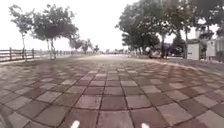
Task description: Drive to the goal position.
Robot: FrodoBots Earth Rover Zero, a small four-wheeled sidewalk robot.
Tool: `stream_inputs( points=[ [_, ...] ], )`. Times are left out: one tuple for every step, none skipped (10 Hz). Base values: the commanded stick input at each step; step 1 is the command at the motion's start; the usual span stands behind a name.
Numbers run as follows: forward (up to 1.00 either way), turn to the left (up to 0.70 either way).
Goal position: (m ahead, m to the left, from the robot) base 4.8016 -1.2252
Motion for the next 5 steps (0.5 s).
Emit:
stream_inputs(
  points=[
    [0.70,0.27],
    [0.70,0.27],
    [0.70,0.27],
    [0.70,0.27],
    [0.70,0.23]
  ],
)
